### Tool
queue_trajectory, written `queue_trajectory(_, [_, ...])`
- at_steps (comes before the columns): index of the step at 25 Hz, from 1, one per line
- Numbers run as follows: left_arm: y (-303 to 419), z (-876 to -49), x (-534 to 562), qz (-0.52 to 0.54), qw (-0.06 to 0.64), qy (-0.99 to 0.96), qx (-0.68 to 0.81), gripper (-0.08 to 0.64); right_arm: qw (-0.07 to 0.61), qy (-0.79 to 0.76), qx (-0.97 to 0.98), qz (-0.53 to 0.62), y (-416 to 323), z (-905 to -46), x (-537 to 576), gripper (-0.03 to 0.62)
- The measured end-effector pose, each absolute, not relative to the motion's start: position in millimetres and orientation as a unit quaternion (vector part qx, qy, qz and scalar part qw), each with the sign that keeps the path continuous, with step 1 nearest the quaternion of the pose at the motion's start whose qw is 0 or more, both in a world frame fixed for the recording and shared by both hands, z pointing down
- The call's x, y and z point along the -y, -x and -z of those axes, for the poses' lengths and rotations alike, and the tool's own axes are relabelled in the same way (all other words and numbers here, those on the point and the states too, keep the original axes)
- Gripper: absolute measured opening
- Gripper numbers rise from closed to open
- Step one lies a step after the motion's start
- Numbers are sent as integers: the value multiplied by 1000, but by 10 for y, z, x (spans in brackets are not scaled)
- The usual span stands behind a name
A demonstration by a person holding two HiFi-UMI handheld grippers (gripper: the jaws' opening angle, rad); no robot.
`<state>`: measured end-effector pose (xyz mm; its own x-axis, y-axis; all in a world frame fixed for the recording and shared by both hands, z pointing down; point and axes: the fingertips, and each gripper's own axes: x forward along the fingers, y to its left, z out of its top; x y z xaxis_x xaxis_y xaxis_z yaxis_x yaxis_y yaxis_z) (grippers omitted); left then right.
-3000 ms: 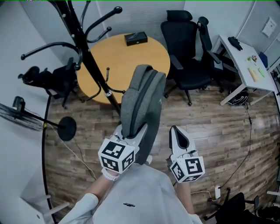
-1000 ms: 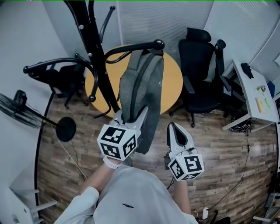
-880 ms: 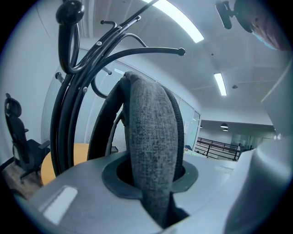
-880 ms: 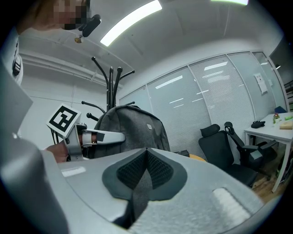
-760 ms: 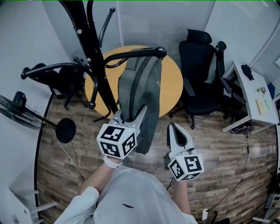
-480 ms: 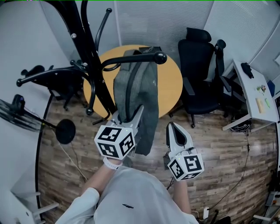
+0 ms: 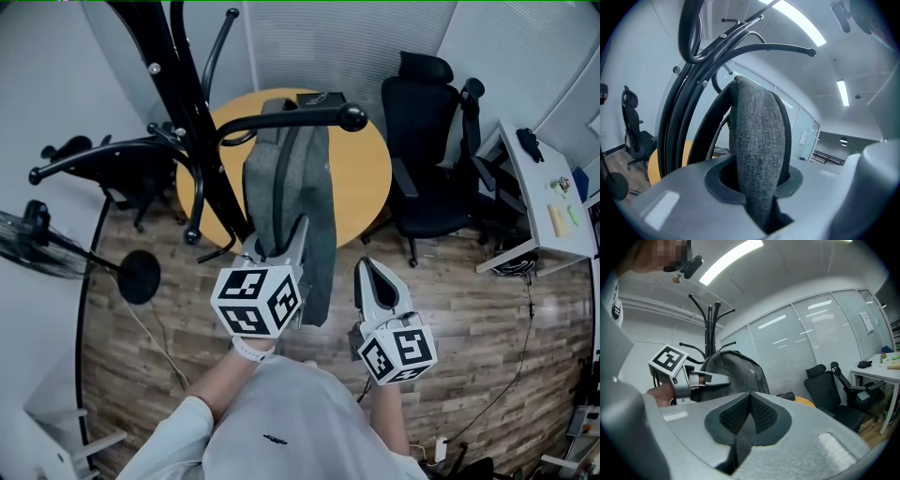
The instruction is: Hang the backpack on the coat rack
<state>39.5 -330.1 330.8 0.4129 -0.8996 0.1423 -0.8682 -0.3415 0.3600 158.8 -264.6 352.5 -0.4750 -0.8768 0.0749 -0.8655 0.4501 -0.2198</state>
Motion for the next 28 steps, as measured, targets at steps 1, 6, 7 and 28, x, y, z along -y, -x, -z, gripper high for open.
queue_trajectory(1, [-407, -3301, 3312, 46, 198, -813, 545, 120, 23, 512, -851, 115, -1585, -3536, 2624, -2])
queue_trajectory(6, [-350, -3324, 3315, 78, 214, -788, 572, 120, 20, 521, -845, 118, -1645, -3559, 2517, -2])
queue_trajectory(7, [-347, -3334, 3296, 83, 217, -785, 574, 118, 21, 524, -843, 119, -1684, -3560, 2486, -2])
queue_trajectory(28, [-245, -3602, 2960, 53, 195, -789, 581, 138, 19, 530, -837, 134, -1677, -3738, 1896, -2])
